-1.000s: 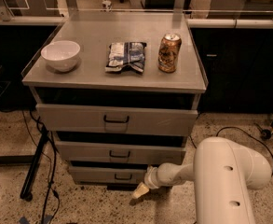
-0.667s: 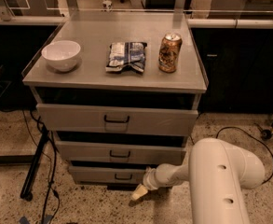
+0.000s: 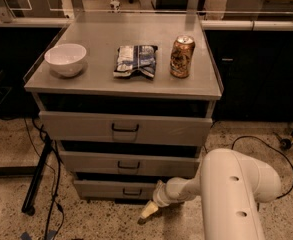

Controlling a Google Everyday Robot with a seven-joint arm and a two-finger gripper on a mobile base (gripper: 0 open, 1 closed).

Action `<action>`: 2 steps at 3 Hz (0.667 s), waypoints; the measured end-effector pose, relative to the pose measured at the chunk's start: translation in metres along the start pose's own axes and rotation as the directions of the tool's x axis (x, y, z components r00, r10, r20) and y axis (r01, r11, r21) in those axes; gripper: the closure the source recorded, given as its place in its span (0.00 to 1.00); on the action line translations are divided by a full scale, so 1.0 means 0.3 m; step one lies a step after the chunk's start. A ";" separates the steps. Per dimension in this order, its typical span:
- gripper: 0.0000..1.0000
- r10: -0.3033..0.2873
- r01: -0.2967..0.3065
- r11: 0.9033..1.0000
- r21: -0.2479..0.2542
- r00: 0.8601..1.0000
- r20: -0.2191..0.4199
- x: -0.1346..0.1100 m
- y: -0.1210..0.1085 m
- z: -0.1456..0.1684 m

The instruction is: Open bottom drawer

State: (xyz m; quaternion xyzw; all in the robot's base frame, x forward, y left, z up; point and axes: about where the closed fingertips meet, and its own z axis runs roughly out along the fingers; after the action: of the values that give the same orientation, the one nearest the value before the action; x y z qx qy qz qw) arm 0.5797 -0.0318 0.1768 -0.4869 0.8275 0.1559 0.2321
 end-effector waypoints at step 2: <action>0.00 0.082 -0.082 0.985 -0.153 0.997 -0.008 0.173 0.271 -0.313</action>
Offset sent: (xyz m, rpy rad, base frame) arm -0.2214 -0.0982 0.1087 0.1351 0.2842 -0.0203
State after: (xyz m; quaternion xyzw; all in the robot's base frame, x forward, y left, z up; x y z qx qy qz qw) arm 0.4647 -0.0766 0.2308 -0.4689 0.8326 0.2284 0.1867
